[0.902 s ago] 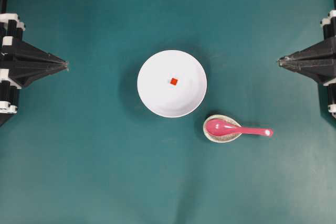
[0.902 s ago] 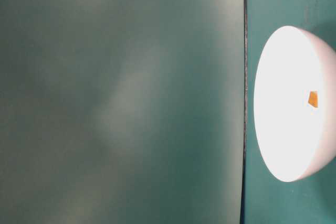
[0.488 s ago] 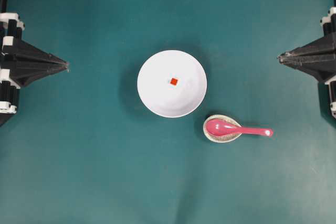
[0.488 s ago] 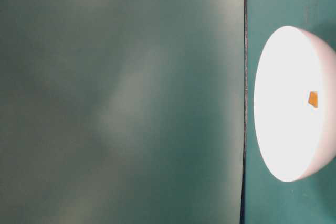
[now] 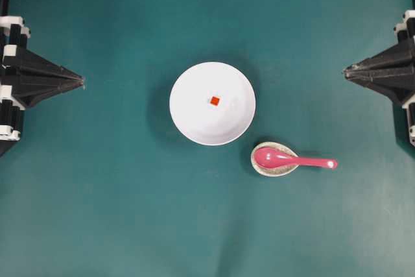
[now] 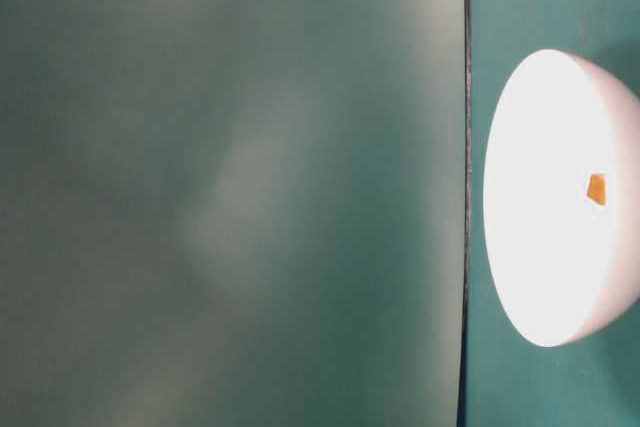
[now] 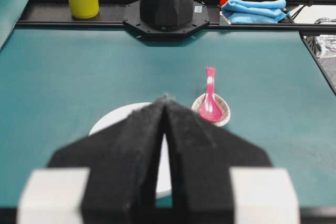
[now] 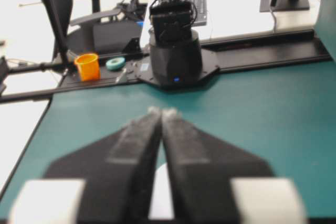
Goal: Grip the spoon and scoop the red block from the bowl with right arm.
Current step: 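Move the right gripper toward the pink spoon handle on the spoon rest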
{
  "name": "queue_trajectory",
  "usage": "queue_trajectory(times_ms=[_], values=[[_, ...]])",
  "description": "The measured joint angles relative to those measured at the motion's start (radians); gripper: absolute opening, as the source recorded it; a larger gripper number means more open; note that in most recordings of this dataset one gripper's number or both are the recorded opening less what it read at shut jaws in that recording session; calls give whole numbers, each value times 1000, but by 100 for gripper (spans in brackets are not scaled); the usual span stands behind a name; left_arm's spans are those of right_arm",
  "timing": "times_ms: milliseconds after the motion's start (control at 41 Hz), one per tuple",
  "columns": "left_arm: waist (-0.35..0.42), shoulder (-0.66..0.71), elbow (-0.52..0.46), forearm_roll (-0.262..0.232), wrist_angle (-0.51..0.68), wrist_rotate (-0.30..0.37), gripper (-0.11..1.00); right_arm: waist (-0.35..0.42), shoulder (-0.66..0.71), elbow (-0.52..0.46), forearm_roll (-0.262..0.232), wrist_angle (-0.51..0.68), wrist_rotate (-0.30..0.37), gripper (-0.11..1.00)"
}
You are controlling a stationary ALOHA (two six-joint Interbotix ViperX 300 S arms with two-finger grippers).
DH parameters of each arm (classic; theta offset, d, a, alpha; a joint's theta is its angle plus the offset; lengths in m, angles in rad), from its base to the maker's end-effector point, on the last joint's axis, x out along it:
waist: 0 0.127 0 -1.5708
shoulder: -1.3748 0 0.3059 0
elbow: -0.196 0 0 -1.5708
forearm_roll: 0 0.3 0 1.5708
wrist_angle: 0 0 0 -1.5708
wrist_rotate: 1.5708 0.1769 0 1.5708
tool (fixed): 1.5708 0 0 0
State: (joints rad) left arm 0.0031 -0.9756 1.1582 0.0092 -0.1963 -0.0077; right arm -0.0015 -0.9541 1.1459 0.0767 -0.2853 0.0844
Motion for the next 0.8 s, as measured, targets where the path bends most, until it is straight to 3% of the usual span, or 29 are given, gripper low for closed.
queue_trajectory(times_ms=[73,146,317,415,659,805], values=[[0,0,-2,0,3,0,1,0,0,0,14,6,3,42],[0,0,-2,0,5,0,1,0,9,0,21,25,5,49],[0,2,-2,2,6,0,1,29,69,23,29,38,8,45],[0,0,0,2,6,0,1,67,127,67,60,-6,9,45],[0,0,-2,0,6,0,1,204,314,193,244,-336,8,45],[0,0,-2,2,6,0,1,322,431,244,382,-563,9,45]])
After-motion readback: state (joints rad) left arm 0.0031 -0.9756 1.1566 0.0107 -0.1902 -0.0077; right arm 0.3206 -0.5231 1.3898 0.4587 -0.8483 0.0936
